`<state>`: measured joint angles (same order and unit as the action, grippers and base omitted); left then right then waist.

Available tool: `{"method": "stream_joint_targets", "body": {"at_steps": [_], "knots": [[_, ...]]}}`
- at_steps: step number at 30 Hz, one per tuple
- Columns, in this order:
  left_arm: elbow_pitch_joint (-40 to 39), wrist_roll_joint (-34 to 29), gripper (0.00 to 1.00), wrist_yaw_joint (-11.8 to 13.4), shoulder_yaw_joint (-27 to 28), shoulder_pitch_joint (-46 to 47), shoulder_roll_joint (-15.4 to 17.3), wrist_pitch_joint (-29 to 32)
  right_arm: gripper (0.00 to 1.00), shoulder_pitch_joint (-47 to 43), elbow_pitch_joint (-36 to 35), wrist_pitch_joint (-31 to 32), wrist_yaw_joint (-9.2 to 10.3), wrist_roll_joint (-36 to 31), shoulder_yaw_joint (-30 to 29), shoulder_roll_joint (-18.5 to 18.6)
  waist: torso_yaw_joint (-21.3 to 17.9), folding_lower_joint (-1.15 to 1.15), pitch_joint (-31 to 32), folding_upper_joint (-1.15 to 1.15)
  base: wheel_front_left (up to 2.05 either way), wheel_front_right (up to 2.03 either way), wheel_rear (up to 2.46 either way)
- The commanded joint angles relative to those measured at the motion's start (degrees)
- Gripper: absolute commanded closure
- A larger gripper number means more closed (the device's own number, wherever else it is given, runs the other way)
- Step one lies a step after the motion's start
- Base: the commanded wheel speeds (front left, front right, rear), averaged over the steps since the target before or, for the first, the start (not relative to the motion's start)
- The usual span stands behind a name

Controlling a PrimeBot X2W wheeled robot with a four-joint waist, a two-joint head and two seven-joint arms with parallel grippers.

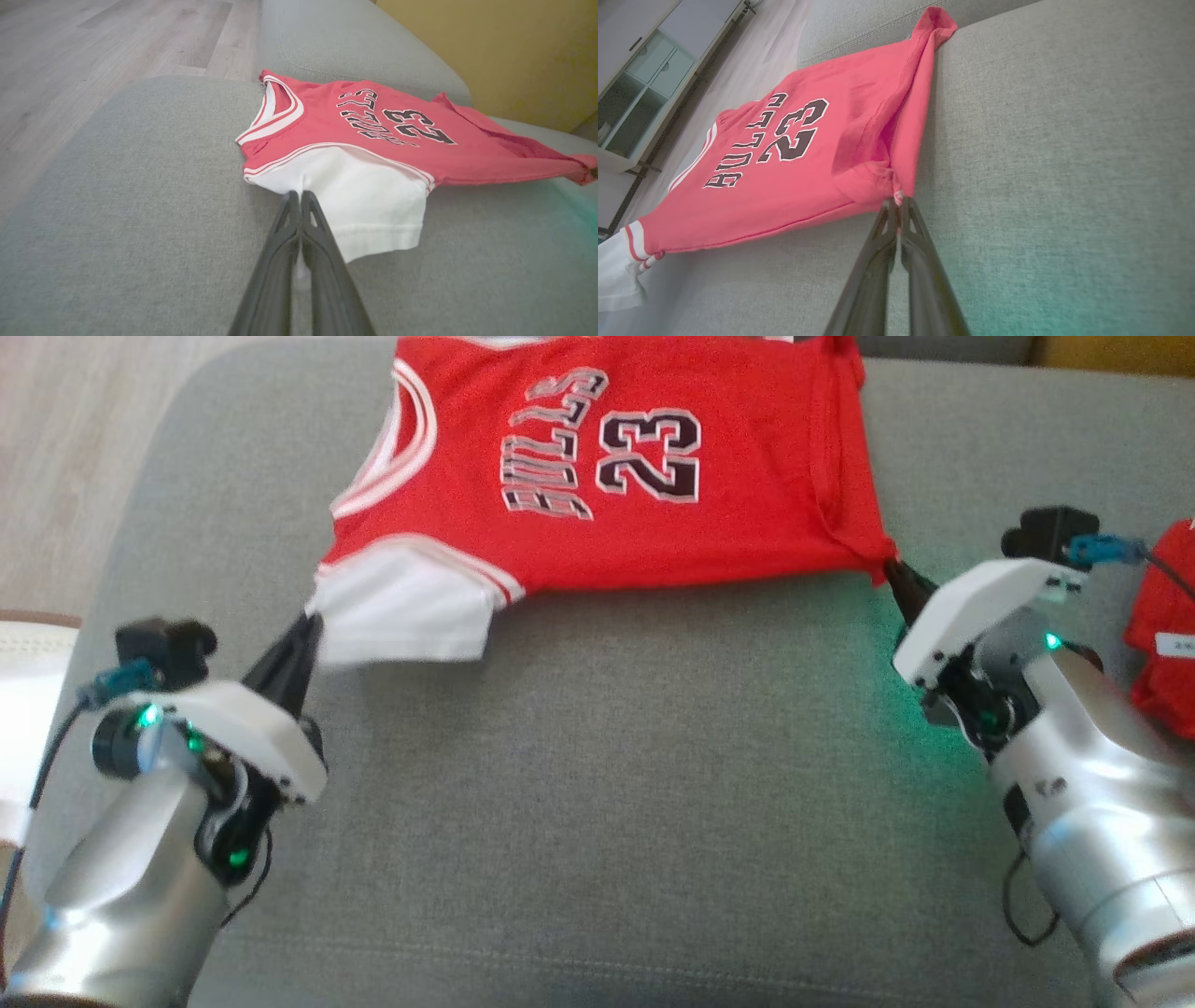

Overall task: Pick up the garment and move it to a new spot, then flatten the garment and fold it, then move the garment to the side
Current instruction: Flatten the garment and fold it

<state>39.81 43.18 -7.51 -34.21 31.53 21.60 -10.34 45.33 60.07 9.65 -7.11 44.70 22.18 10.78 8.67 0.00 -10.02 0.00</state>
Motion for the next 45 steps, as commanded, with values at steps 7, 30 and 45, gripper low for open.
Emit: {"method": "stream_joint_targets", "body": {"at_steps": [7,30,45], "knots": [[-6.33,1.61,1.0,0.03,-2.22,-2.64,6.79,0.87,1.0,-4.39,-5.23,4.26,-0.37,2.88,5.58,3.62,-0.03,0.0,3.7,0.0,0.0,0.0,0.0],[-24.15,2.93,1.0,0.88,-8.01,-19.19,18.47,8.63,1.0,-22.6,-20.39,29.3,-0.37,16.5,13.75,16.12,-1.81,0.0,13.67,0.0,0.0,0.0,0.0],[-41.75,7.02,1.0,3.38,-8.45,-25.2,29.23,18.35,1.0,-28.98,-30.75,43.54,-0.37,16.45,7.5,19.85,-1.33,0.0,14.83,0.0,0.0,0.0,0.0]]}}
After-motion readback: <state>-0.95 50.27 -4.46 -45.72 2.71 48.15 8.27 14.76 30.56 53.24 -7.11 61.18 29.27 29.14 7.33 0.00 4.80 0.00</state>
